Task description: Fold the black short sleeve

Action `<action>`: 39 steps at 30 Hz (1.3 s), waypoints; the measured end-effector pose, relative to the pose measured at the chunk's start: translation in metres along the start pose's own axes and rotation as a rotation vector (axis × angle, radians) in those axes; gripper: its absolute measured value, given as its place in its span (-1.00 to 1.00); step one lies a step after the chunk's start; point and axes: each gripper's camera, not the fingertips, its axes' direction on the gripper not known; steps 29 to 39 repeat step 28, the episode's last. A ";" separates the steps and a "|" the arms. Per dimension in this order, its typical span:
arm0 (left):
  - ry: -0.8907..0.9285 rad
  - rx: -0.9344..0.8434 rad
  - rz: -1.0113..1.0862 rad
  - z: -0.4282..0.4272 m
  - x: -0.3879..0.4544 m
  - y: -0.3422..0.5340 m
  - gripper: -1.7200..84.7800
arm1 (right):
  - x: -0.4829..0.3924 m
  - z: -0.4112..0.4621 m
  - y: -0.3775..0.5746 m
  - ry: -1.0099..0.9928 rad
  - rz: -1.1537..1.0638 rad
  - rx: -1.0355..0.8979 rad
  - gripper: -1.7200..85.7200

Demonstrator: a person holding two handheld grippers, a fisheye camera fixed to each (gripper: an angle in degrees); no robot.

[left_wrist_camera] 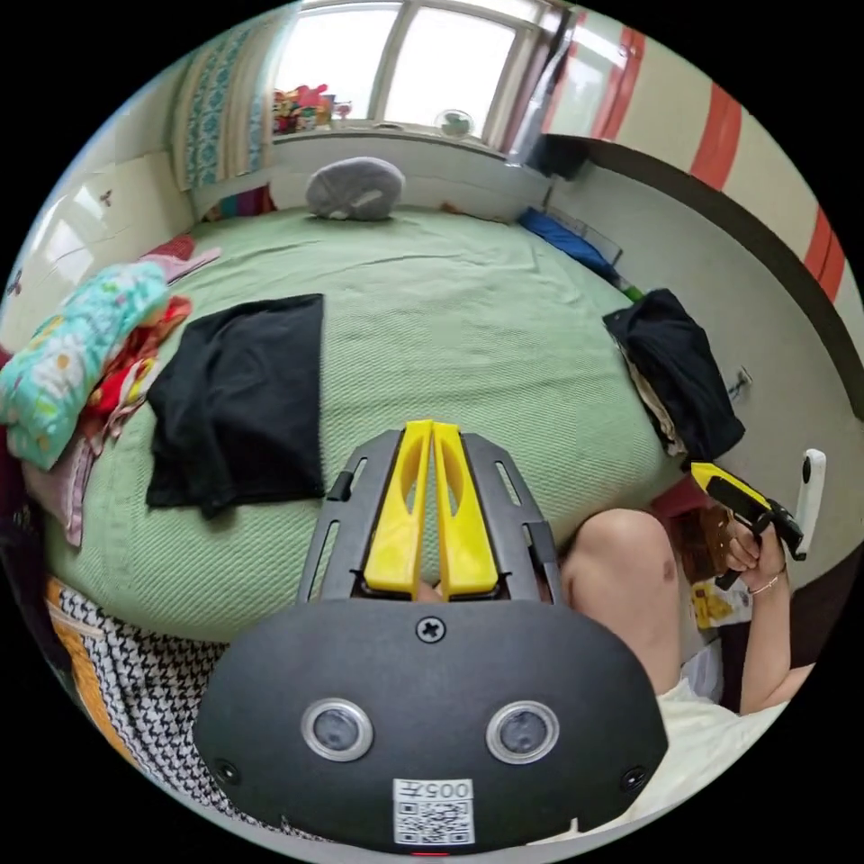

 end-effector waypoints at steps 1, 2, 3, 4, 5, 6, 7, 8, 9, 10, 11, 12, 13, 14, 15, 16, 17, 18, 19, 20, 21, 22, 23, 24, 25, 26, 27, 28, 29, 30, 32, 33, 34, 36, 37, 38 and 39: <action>0.044 0.001 0.039 0.004 0.026 -0.009 -0.98 | 0.004 -0.006 0.010 0.048 0.033 0.018 -0.79; 0.074 -0.004 0.079 0.007 0.050 -0.017 -0.97 | 0.008 -0.012 0.019 0.089 0.072 0.027 -0.79; 0.078 -0.006 0.095 0.009 0.062 -0.020 -0.97 | 0.009 -0.016 0.024 0.110 0.089 0.039 -0.79; 0.061 -0.004 0.114 0.014 0.083 -0.025 -0.97 | 0.011 -0.022 0.035 0.144 0.120 0.072 -0.80; 0.026 0.001 0.115 0.020 0.102 -0.028 -0.97 | 0.013 -0.028 0.047 0.160 0.138 0.102 -0.80; 0.009 0.006 0.109 0.023 0.110 -0.029 -0.97 | 0.014 -0.030 0.053 0.160 0.147 0.114 -0.80; -0.013 0.021 0.108 0.029 0.125 -0.031 -0.97 | 0.016 -0.033 0.062 0.155 0.170 0.137 -0.81; -0.041 0.045 0.132 0.035 0.138 -0.031 -0.97 | 0.017 -0.035 0.069 0.167 0.207 0.155 -0.81; -0.063 0.059 0.135 0.038 0.143 -0.030 -0.97 | 0.018 -0.036 0.071 0.183 0.229 0.164 -0.82; -0.110 0.081 0.130 0.043 0.151 -0.027 -0.97 | 0.017 -0.039 0.073 0.225 0.272 0.182 -0.85; -0.137 0.087 0.136 0.049 0.156 -0.023 -0.97 | 0.015 -0.041 0.073 0.273 0.313 0.204 -0.88; -0.139 0.084 0.140 0.051 0.158 -0.020 -0.97 | 0.014 -0.042 0.072 0.292 0.332 0.217 -0.90; -0.135 0.083 0.155 0.054 0.161 -0.014 -0.97 | 0.010 -0.042 0.070 0.304 0.344 0.234 -0.92; -0.128 0.120 0.123 0.050 0.160 -0.010 -0.97 | 0.005 -0.042 0.067 0.304 0.340 0.245 -0.93; -0.120 0.142 0.107 0.046 0.159 -0.009 -0.97 | 0.003 -0.041 0.066 0.305 0.341 0.255 -0.92; -0.092 0.189 0.088 0.038 0.157 -0.005 -0.97 | 0.000 -0.039 0.063 0.310 0.345 0.278 -0.92; -0.077 0.216 0.095 0.035 0.157 -0.002 -0.97 | -0.002 -0.036 0.058 0.314 0.355 0.295 -0.91; -0.080 0.209 0.109 0.035 0.157 -0.002 -0.97 | -0.003 -0.033 0.056 0.316 0.362 0.301 -0.92; -0.112 0.166 0.120 0.038 0.159 -0.003 -0.97 | -0.004 -0.027 0.051 0.324 0.383 0.309 -0.94; -0.160 0.150 0.131 0.040 0.161 -0.003 -0.97 | -0.003 -0.019 0.046 0.332 0.406 0.298 -0.96; -0.180 0.147 0.143 0.041 0.163 -0.002 -0.97 | -0.003 -0.015 0.044 0.334 0.416 0.285 -0.97; -0.197 0.142 0.168 0.041 0.164 0.000 -0.97 | -0.001 -0.006 0.040 0.335 0.433 0.257 -0.97; -0.194 0.141 0.185 0.039 0.162 0.001 -0.97 | -0.001 0.001 0.040 0.344 0.430 0.241 -0.98; -0.188 0.143 0.188 0.038 0.159 0.002 -0.97 | -0.002 0.004 0.041 0.349 0.413 0.238 -0.98; -0.172 0.152 0.175 0.035 0.150 0.003 -0.97 | -0.005 0.009 0.044 0.355 0.367 0.231 -0.98; -0.155 0.160 0.137 0.031 0.136 0.005 -0.97 | -0.006 0.013 0.049 0.354 0.334 0.225 -0.98; -0.146 0.162 0.110 0.030 0.128 0.005 -0.97 | -0.006 0.015 0.053 0.350 0.321 0.226 -0.98; -0.118 0.164 0.054 0.025 0.109 0.006 -0.97 | -0.006 0.017 0.060 0.334 0.294 0.227 -0.98; -0.118 0.164 0.054 0.025 0.109 0.006 -0.97 | -0.006 0.017 0.060 0.334 0.294 0.227 -0.98; -0.118 0.164 0.054 0.025 0.109 0.006 -0.97 | -0.006 0.017 0.060 0.334 0.294 0.227 -0.98; -0.118 0.164 0.054 0.025 0.109 0.006 -0.97 | -0.006 0.017 0.060 0.334 0.294 0.227 -0.98; -0.118 0.164 0.054 0.025 0.109 0.006 -0.97 | -0.006 0.017 0.060 0.334 0.294 0.227 -0.98; -0.118 0.164 0.054 0.025 0.109 0.006 -0.97 | -0.006 0.017 0.060 0.334 0.294 0.227 -0.98; -0.118 0.164 0.054 0.025 0.109 0.006 -0.97 | -0.006 0.017 0.060 0.334 0.294 0.227 -0.98; -0.118 0.164 0.054 0.025 0.109 0.006 -0.97 | -0.006 0.017 0.060 0.334 0.294 0.227 -0.98; -0.118 0.164 0.054 0.025 0.109 0.006 -0.97 | -0.006 0.017 0.060 0.334 0.294 0.227 -0.98; -0.118 0.164 0.054 0.025 0.109 0.006 -0.97 | -0.006 0.017 0.060 0.334 0.294 0.227 -0.98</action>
